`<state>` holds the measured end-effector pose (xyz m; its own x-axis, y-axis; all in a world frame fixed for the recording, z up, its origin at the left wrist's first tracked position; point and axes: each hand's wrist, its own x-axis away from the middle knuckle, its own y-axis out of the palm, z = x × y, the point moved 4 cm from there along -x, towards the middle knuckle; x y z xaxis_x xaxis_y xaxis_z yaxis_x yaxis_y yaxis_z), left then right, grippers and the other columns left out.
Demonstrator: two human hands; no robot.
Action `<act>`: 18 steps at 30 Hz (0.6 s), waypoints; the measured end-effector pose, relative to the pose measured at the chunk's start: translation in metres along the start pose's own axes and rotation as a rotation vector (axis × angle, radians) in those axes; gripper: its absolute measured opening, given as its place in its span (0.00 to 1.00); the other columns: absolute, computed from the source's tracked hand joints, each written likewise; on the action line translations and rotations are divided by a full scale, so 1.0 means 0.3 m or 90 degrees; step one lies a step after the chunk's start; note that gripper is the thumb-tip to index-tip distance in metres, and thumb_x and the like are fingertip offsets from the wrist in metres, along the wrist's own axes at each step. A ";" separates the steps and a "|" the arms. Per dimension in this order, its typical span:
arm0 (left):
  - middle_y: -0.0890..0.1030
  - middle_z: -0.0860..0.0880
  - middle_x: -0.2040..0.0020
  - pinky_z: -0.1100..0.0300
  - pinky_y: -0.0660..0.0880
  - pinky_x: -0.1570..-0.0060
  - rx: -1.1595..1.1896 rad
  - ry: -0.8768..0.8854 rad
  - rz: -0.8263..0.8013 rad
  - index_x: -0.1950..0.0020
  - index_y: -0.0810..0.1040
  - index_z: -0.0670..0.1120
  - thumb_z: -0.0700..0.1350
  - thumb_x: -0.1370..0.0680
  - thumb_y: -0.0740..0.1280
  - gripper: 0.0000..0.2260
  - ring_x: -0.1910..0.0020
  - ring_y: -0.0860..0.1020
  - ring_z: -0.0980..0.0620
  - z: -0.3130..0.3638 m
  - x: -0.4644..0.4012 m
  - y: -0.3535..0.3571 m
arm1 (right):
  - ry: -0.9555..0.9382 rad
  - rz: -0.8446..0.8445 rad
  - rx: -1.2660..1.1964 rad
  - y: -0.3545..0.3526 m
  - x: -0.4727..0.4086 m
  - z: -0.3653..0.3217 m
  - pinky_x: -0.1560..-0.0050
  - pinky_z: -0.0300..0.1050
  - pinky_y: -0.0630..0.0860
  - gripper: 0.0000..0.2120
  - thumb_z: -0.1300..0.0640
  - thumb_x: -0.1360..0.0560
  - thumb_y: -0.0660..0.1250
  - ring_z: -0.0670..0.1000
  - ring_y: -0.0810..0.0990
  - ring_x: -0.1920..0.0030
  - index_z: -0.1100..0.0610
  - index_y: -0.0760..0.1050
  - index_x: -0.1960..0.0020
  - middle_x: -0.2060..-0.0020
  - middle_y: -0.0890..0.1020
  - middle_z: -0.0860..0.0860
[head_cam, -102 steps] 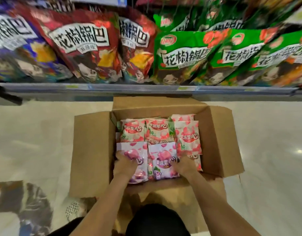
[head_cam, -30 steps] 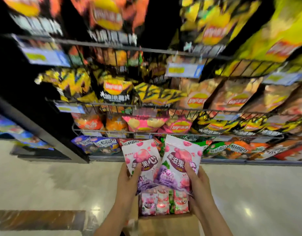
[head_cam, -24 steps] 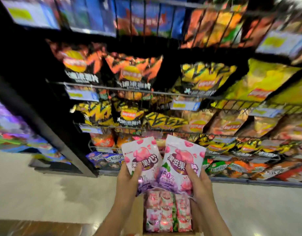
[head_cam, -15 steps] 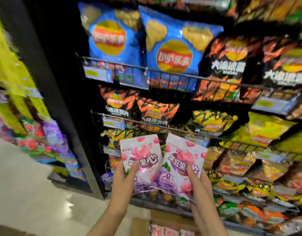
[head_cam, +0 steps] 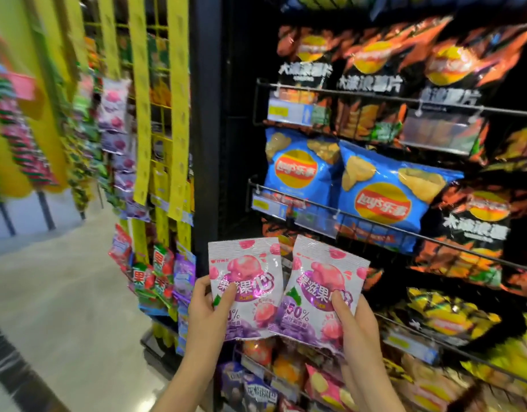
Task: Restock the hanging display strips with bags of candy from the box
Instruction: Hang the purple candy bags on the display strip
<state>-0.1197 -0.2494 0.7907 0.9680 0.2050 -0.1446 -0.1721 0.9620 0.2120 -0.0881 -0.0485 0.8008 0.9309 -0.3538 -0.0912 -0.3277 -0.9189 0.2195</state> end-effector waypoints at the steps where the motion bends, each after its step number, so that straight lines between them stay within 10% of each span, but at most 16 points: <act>1: 0.75 0.59 0.55 0.77 0.72 0.65 0.008 0.006 0.010 0.54 0.68 0.56 0.39 0.22 0.64 0.11 0.64 0.77 0.74 0.018 -0.016 -0.025 | -0.014 -0.008 0.002 0.035 -0.010 -0.012 0.52 0.46 0.78 0.15 0.56 0.23 0.62 0.47 0.82 0.49 0.51 0.72 0.36 0.46 0.82 0.48; 4: 0.77 0.52 0.43 0.67 0.74 0.51 0.008 0.030 0.031 0.45 0.69 0.52 0.43 0.23 0.65 0.10 0.47 0.78 0.62 0.066 -0.081 -0.108 | -0.061 -0.022 0.016 0.144 -0.038 -0.036 0.44 0.52 0.77 0.17 0.57 0.23 0.63 0.49 0.80 0.45 0.50 0.71 0.35 0.44 0.81 0.47; 8: 0.75 0.58 0.53 0.77 0.71 0.67 0.008 0.081 0.034 0.50 0.69 0.53 0.38 0.23 0.64 0.10 0.64 0.76 0.75 0.136 -0.190 -0.226 | -0.105 -0.038 0.006 0.303 -0.070 -0.047 0.42 0.51 0.75 0.19 0.58 0.24 0.64 0.47 0.79 0.44 0.48 0.69 0.34 0.43 0.80 0.45; 18: 0.72 0.59 0.50 0.72 0.70 0.56 -0.044 0.145 0.030 0.45 0.68 0.54 0.42 0.24 0.67 0.12 0.53 0.74 0.70 0.291 -0.532 -0.573 | -0.173 0.014 -0.042 0.771 -0.144 -0.037 0.34 0.58 0.69 0.29 0.64 0.25 0.65 0.51 0.73 0.35 0.36 0.59 0.36 0.32 0.70 0.49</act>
<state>-0.2286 -0.4632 0.8618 0.8935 0.2783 -0.3524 -0.2364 0.9588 0.1577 -0.2023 -0.2439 0.8662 0.8435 -0.4156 -0.3402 -0.3281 -0.9002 0.2863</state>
